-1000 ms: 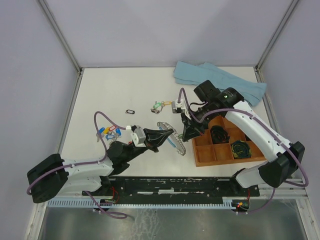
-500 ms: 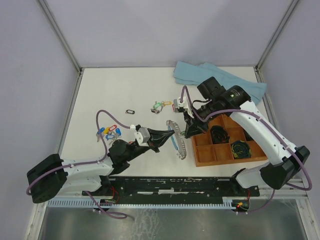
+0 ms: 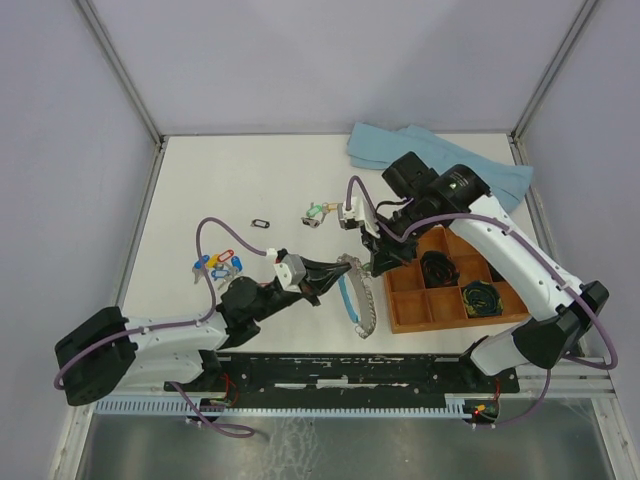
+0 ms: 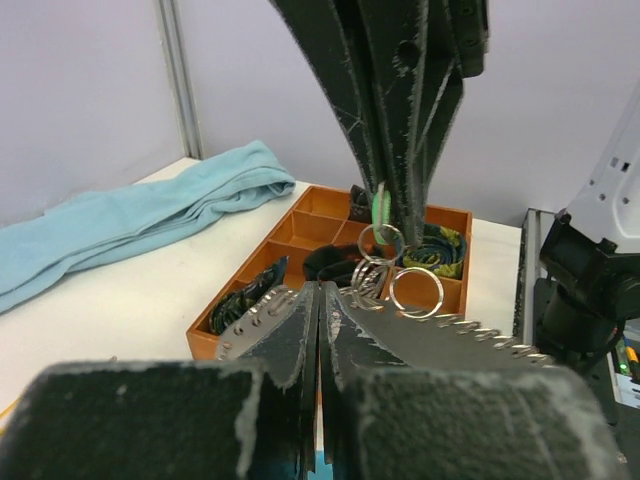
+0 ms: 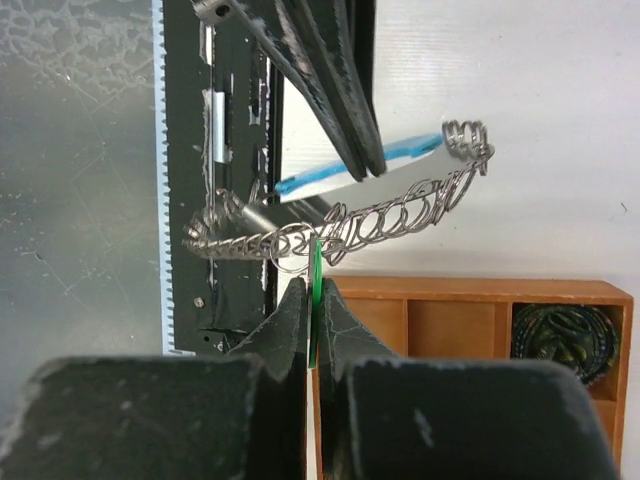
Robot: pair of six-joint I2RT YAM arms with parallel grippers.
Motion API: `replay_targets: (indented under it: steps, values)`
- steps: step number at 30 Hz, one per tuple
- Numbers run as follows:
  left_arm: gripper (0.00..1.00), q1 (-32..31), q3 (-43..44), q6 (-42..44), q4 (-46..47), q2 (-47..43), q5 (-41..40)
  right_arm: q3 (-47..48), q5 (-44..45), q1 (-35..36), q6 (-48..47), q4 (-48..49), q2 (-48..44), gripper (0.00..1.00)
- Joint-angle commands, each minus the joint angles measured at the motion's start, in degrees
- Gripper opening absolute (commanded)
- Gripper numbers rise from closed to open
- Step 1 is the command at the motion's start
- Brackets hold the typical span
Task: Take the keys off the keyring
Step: Remove the key from the keyring.
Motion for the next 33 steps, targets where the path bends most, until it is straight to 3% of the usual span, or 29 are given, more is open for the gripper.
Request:
replay_targets:
  steps: [1,6,9,11,19,27,33]
  values:
    - [0.04,0.32,-0.62,2.16,2.03,-4.07,2.94,4.57,3.53,0.98,-0.95,-1.28,-0.35,0.01]
    - [0.28,0.56,0.04,2.86,-5.53,-8.71,6.57,6.32,10.9,3.98,-3.5,-3.7,-0.01,0.01]
    - [0.48,0.65,2.32,1.1,-9.19,-9.57,7.52,7.08,15.52,5.86,-5.17,-4.3,-0.01,0.01]
    - [0.54,0.85,3.38,-0.57,-9.26,-8.85,8.96,7.82,18.89,7.15,-6.2,-4.63,0.03,0.01]
    - [0.61,0.95,2.94,-7.12,4.71,-2.47,9.32,12.81,23.07,9.51,-8.83,-7.64,1.53,0.01]
    - [0.62,0.86,3.44,-7.07,12.71,1.59,7.89,14.96,23.46,10.7,-9.7,-8.92,1.99,0.01]
    - [0.51,0.92,5.35,-7.92,13.31,3.98,7.11,15.55,23.37,11.46,-9.78,-8.84,1.85,0.01]
